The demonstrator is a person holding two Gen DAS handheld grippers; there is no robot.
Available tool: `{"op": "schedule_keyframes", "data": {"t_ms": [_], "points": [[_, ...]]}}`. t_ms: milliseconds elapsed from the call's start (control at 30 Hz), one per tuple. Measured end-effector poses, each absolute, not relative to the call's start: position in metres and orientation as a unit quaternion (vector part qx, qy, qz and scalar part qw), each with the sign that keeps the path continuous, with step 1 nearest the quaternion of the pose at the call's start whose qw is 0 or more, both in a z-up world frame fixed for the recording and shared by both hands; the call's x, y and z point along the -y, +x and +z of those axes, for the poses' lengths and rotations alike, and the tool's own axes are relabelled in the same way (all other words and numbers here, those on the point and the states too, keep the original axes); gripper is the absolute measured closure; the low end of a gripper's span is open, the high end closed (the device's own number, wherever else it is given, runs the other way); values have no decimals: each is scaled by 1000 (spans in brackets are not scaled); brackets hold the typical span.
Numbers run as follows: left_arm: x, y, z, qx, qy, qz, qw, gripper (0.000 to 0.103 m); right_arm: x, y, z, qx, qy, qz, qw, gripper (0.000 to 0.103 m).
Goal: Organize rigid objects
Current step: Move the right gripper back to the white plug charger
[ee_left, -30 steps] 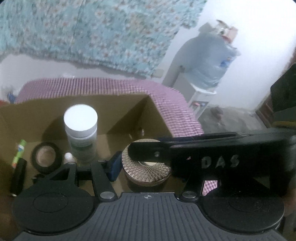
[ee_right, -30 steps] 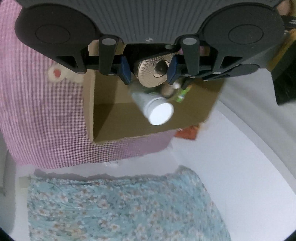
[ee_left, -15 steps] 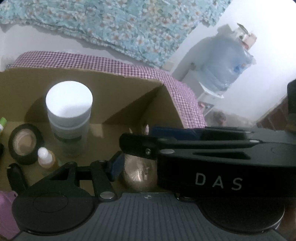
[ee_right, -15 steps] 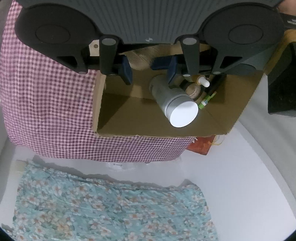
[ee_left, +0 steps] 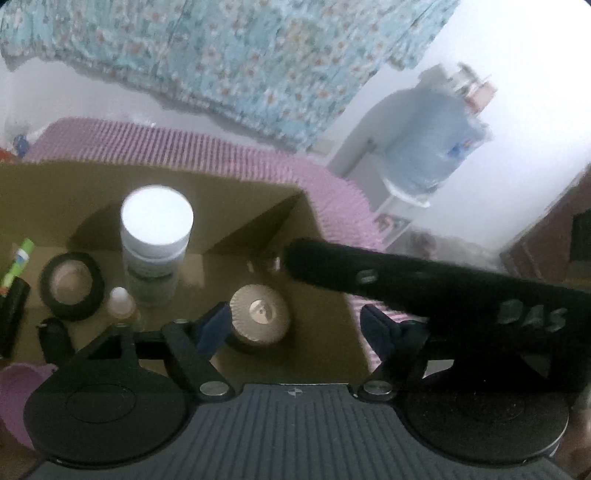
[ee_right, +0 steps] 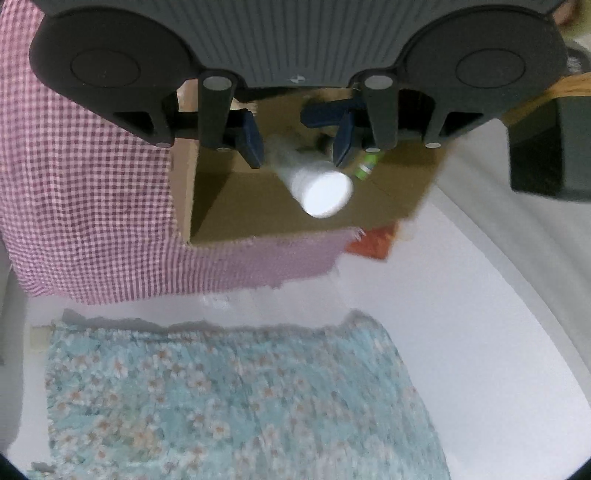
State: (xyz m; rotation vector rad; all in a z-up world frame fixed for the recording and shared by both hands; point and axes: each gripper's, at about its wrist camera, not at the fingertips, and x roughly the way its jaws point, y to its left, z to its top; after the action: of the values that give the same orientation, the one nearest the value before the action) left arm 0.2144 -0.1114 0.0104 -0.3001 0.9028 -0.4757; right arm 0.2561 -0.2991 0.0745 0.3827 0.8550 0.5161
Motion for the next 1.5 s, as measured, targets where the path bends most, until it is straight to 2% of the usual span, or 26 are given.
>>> {"op": "schedule_keyframes", "data": {"t_ms": [67, 200, 267, 333, 533, 600, 633, 767, 1167, 1267, 1500], "points": [[103, 199, 23, -418, -136, -239, 866, 21, 307, 239, 87, -384, 207, 248, 865, 55], [91, 163, 44, -393, -108, -260, 875, 11, 324, 196, 104, -349, 256, 236, 870, 39], [86, 147, 50, -385, -95, -268, 878, 7, 328, 180, 107, -343, 272, 224, 871, 37], [80, 131, 53, -381, -78, -269, 881, 5, 331, 159, 106, -344, 283, 206, 871, 35], [58, 89, 47, -380, -29, -250, 890, 1, 329, 115, 100, -357, 287, 164, 874, 20], [50, 81, 40, -385, -19, -240, 891, 1, 323, 101, 97, -364, 269, 143, 880, 8], [47, 77, 37, -389, -17, -237, 890, 1, 317, 94, 97, -367, 257, 132, 884, 6], [33, 64, 21, -403, -4, -218, 889, 1, 296, 77, 93, -389, 200, 91, 895, 1], [10, 58, -14, -409, -12, -200, 890, 1, 232, 68, 76, -428, 24, -5, 904, 0], [8, 58, -23, -411, -11, -198, 890, 1, 230, 69, 71, -428, 14, 2, 904, 0], [9, 65, -42, -413, -13, -179, 893, 1, 230, 82, 61, -437, 65, 35, 896, 0]]}}
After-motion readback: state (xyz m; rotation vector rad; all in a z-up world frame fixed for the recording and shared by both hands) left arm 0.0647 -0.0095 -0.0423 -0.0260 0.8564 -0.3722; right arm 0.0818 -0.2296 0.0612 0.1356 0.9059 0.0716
